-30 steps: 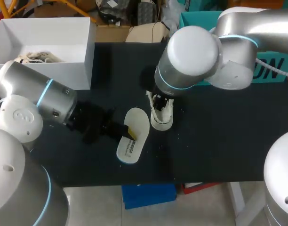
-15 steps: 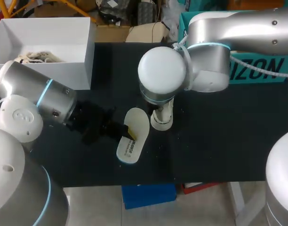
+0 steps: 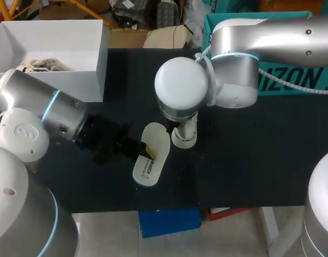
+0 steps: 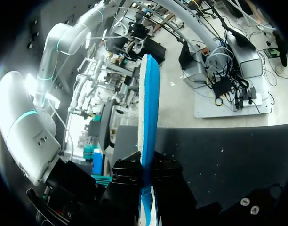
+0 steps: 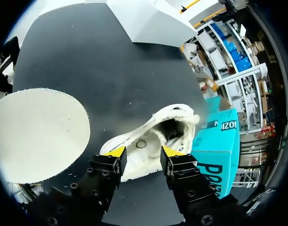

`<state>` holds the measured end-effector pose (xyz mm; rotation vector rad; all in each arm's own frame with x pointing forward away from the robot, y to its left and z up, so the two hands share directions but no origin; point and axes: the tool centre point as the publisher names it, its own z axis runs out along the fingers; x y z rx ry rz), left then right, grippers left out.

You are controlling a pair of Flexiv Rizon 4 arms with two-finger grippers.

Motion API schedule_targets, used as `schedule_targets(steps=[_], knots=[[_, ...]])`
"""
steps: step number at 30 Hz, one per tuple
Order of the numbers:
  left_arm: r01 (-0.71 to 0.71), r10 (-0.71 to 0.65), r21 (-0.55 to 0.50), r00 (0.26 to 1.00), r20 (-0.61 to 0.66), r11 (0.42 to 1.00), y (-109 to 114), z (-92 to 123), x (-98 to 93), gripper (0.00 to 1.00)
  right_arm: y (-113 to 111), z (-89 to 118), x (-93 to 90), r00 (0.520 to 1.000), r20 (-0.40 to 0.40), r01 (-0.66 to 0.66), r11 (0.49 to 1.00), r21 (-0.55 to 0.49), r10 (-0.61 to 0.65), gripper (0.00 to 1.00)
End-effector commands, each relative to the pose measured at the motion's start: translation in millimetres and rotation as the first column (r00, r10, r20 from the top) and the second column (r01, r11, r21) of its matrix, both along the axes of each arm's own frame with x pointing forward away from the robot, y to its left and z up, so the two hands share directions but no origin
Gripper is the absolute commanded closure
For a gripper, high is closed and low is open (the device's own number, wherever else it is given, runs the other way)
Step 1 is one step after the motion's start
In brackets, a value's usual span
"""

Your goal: Take the shoe out of the shoebox, open the shoe tongue, remove and reinsert the insole, then place the shoe into the shoebox

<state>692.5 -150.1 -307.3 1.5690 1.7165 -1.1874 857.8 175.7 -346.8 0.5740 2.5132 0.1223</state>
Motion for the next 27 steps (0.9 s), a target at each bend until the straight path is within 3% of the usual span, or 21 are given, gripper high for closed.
schedule_targets(steps=[1,27], knots=[[0.000,0.000,0.002,1.000,0.002,1.000,0.4,0.3,-0.7,1.00,4.8,-5.7,2.5,1.000,0.002,0.004,1.000,-0.011,-0.004,0.57],[0.000,0.000,0.002,1.000,0.002,1.000,0.4,0.3,-0.7,1.00,-11.1,-35.8,29.2,0.999,-0.010,0.044,0.999,-0.004,-0.044,0.58]])
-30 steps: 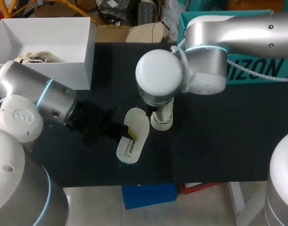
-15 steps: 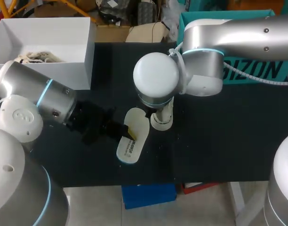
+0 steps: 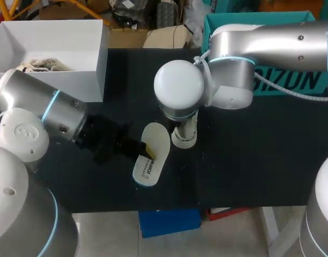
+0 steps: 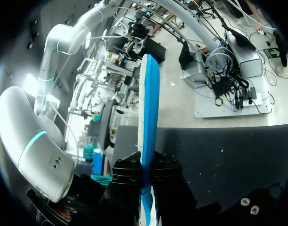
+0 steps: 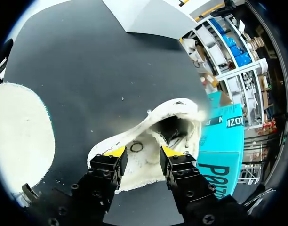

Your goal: Take the shoe out of the shoebox, open the shoe tongue, remove and reinsert the insole, then place the shoe into the shoebox

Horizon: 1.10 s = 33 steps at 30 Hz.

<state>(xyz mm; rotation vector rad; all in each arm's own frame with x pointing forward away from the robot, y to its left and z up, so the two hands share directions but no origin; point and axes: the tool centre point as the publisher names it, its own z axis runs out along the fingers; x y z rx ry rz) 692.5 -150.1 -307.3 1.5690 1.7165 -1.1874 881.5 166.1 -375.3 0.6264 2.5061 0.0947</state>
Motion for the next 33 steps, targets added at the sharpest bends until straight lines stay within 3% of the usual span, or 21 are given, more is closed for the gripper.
schedule_targets(steps=[1,22,28,30,32,33], knots=[[0.000,0.000,0.002,1.000,0.002,1.000,0.4,0.4,-0.7,1.00,-2.7,-8.1,6.8,1.000,-0.002,0.004,1.000,0.004,-0.004,0.58],[0.000,0.000,0.002,1.000,0.002,1.000,0.4,0.4,-0.7,1.00,-15.0,-10.0,36.7,0.999,0.043,0.009,1.000,-0.025,-0.008,0.56],[0.000,0.000,0.002,1.000,0.002,1.000,0.4,0.4,-0.7,1.00,-25.9,-9.4,45.2,0.999,0.050,0.000,0.998,-0.058,0.003,0.60],[0.000,0.000,0.002,1.000,0.002,1.000,0.4,0.4,-0.7,1.00,-28.2,-8.7,46.5,0.999,0.053,0.005,0.998,-0.062,-0.001,0.64],[0.000,0.000,0.002,1.000,0.002,1.000,0.4,0.4,-0.7,1.00,-29.8,-7.7,47.2,0.998,0.057,0.011,0.998,-0.068,-0.007,0.83],[0.000,0.000,0.002,1.000,0.002,1.000,0.4,0.4,-0.7,1.00,-30.3,-7.3,47.4,0.998,0.058,0.012,0.998,-0.069,-0.008,1.00]])
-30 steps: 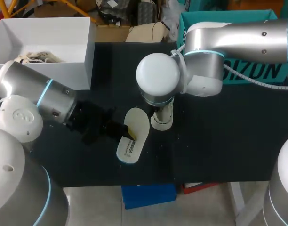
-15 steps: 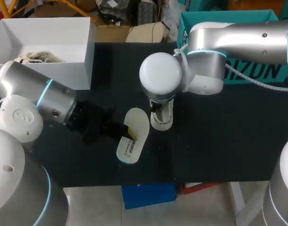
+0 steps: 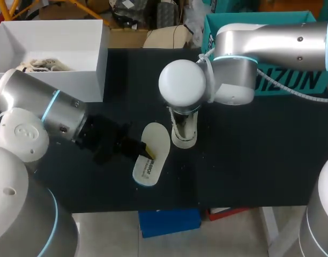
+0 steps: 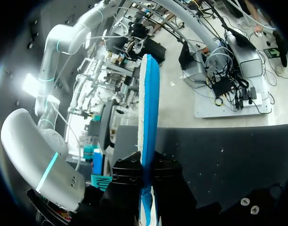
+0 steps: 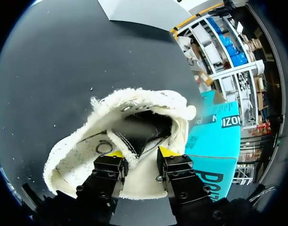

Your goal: Take the shoe out of the shoebox, open the shoe tongue, remove and reinsert the insole, then place the shoe into the shoebox

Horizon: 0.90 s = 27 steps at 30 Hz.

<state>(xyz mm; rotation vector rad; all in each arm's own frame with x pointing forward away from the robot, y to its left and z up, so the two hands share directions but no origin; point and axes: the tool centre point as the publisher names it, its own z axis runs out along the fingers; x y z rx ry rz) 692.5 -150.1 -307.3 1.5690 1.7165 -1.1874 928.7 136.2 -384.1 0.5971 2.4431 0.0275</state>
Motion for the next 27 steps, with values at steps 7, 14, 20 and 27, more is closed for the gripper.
schedule_targets(steps=[7,14,20,27], knots=[[0.000,0.000,0.002,1.000,0.002,1.000,0.4,0.4,-0.7,1.00,-1.4,5.8,-1.0,1.000,-0.005,0.010,1.000,0.005,-0.010,1.00],[0.000,0.000,0.002,1.000,0.002,1.000,0.4,0.4,-0.7,1.00,6.9,19.1,7.1,0.998,-0.031,-0.047,0.999,0.012,0.047,1.00],[0.000,0.000,0.002,1.000,0.002,1.000,0.4,0.4,-0.7,1.00,14.9,32.1,20.9,0.993,-0.045,-0.113,0.994,-0.002,0.112,1.00],[0.000,0.000,0.002,1.000,0.002,1.000,0.4,0.4,-0.7,1.00,29.0,33.9,40.5,0.978,-0.080,-0.197,0.980,-0.021,0.195,1.00]])
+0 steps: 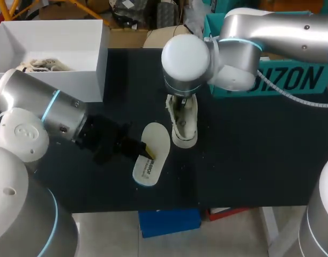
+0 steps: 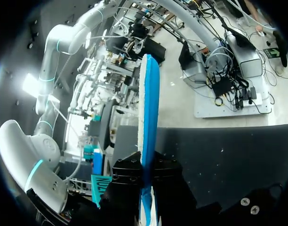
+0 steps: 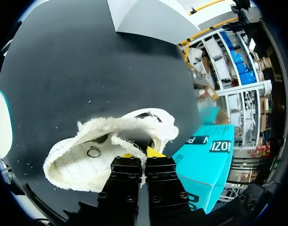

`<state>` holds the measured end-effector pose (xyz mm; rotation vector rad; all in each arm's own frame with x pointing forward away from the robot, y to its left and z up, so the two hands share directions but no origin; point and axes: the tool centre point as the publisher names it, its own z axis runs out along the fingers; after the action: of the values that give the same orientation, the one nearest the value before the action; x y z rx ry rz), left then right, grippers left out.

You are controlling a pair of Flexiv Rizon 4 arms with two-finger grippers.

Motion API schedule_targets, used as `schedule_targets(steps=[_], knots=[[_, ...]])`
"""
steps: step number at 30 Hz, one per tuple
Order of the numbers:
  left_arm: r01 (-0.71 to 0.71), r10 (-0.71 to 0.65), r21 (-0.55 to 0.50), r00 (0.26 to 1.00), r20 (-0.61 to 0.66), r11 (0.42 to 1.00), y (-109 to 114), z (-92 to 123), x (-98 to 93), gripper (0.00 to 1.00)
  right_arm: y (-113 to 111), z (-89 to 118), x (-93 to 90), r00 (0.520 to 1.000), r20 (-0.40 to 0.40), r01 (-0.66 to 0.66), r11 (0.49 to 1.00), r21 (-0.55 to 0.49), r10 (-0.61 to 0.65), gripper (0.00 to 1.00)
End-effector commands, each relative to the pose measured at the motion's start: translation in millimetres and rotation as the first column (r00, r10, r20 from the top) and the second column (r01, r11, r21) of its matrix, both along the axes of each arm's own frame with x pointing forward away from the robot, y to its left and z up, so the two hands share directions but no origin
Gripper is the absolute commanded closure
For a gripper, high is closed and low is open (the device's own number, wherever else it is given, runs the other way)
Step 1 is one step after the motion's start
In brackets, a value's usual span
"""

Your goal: Take the shoe out of the shoebox, open the shoe tongue, remove and reinsert the insole, then place the shoe into the shoebox

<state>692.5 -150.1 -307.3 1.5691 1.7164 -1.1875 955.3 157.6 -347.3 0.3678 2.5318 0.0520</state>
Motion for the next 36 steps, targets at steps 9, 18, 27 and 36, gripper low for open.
schedule_targets(steps=[9,18,27,36], knots=[[0.000,0.000,0.002,1.000,0.002,1.000,0.4,0.4,-0.7,1.00,23.4,-6.6,36.2,0.995,-0.069,-0.073,0.997,-0.037,0.071,1.00],[0.000,0.000,0.002,1.000,0.002,1.000,0.4,0.4,-0.7,1.00,28.1,-4.1,48.5,0.993,-0.085,-0.088,0.995,-0.048,0.083,1.00],[0.000,0.000,0.002,1.000,0.002,1.000,0.4,0.4,-0.7,1.00,20.4,5.2,47.7,0.988,-0.119,-0.106,0.993,-0.060,0.098,1.00],[0.000,0.000,0.002,1.000,0.002,1.000,0.4,0.4,-0.7,1.00,14.6,24.2,48.3,0.973,-0.125,-0.208,0.970,-0.128,0.192,1.00]])
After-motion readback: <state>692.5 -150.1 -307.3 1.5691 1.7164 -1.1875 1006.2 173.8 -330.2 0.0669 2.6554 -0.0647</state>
